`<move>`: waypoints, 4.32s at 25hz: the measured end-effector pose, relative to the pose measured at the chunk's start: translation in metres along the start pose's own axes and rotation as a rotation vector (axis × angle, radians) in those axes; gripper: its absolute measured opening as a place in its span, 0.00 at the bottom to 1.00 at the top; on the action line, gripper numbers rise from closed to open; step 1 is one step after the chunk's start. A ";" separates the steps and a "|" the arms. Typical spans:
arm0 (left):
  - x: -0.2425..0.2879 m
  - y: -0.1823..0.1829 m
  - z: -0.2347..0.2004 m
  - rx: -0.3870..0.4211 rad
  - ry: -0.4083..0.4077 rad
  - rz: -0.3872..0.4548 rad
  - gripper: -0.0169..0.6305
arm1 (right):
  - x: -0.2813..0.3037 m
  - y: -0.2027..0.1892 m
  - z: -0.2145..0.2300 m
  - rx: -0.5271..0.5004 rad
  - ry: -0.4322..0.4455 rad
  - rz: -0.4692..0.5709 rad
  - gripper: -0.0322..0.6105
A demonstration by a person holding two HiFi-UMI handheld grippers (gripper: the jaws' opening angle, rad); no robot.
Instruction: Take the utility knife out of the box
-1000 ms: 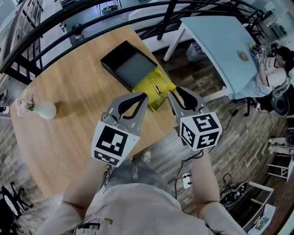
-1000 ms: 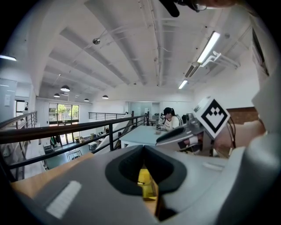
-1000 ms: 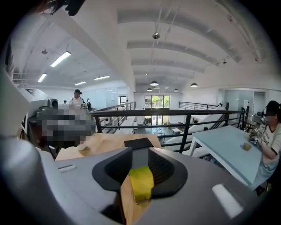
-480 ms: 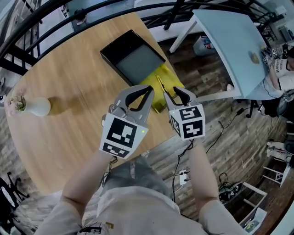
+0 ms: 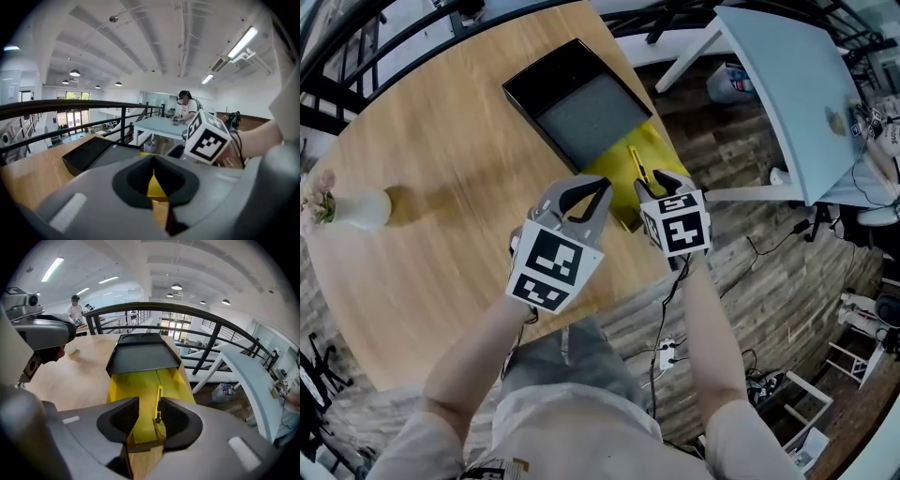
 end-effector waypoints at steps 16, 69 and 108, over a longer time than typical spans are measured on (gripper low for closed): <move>0.012 -0.035 -0.019 -0.054 0.020 -0.056 0.03 | 0.072 -0.029 0.001 -0.124 0.042 -0.252 0.26; -0.209 0.137 0.128 0.176 -0.014 0.300 0.03 | -0.389 0.100 -0.038 0.068 -0.251 0.688 0.13; -0.267 0.121 0.215 0.230 -0.142 0.347 0.03 | -0.468 0.035 -0.094 0.136 -0.274 0.820 0.13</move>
Point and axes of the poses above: the fingertips, and each gripper's own axes: x forward along the fingers, z to its right, y out of its top, the point moved 1 cm from there along -x, backward along the fingers, and after that the axes turned 10 degrees about -x, right-handed, at the moved point
